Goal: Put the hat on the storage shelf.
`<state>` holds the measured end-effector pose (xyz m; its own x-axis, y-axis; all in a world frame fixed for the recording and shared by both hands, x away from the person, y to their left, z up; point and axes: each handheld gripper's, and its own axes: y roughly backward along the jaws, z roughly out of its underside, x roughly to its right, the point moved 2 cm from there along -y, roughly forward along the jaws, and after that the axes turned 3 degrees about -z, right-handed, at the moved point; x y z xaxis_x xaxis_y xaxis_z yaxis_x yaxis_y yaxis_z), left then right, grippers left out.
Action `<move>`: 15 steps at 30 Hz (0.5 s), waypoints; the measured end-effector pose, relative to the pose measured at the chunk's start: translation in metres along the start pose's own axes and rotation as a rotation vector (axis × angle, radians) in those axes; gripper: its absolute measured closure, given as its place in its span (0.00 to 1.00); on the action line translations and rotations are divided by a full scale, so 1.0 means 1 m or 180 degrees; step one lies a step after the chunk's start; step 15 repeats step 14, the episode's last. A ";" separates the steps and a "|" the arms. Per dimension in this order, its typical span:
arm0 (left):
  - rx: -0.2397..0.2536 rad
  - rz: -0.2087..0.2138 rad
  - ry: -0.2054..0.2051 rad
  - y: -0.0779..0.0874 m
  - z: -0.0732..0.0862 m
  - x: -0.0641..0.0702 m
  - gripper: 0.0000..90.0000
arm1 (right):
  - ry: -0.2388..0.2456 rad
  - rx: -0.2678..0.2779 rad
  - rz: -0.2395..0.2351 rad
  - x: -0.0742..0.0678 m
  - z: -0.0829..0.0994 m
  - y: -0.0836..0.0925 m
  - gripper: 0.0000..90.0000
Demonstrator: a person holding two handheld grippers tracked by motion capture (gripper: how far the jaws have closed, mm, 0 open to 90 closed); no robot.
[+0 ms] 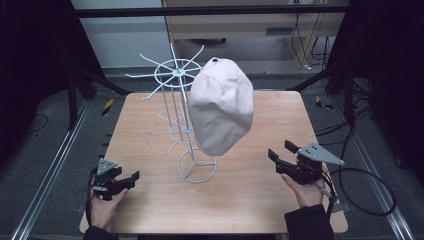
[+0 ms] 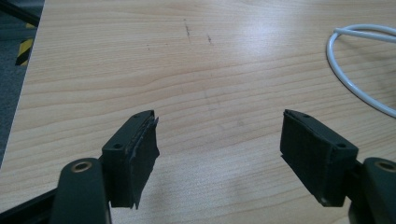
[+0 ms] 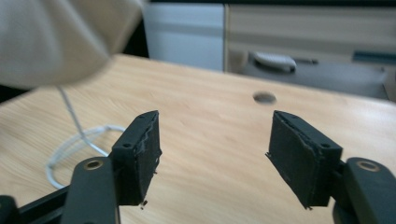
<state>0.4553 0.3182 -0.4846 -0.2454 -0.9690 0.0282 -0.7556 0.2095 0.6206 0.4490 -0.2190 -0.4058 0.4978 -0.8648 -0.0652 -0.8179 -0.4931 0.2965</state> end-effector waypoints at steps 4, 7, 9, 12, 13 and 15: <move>0.0008 -0.0003 -0.0006 -0.001 0.001 -0.001 0.29 | -0.0045 -0.0231 0.0176 0.012 0.019 -0.012 0.32; 0.0012 -0.0006 -0.0022 -0.001 0.002 -0.002 0.28 | -0.0060 -0.0324 0.0260 0.020 0.028 -0.018 0.28; 0.0022 -0.0016 -0.0021 -0.002 0.002 -0.002 0.27 | -0.0072 -0.0387 0.0310 0.026 0.034 -0.020 0.26; 0.0018 -0.0029 -0.0048 -0.003 0.003 -0.002 0.27 | -0.0121 -0.0481 0.0401 0.035 0.043 -0.023 0.23; 0.0020 -0.0029 -0.0052 -0.003 0.003 -0.002 0.27 | -0.0141 -0.0513 0.0440 0.038 0.047 -0.024 0.22; 0.0021 -0.0029 -0.0056 -0.003 0.003 -0.002 0.27 | -0.0137 -0.0523 0.0468 0.041 0.049 -0.024 0.22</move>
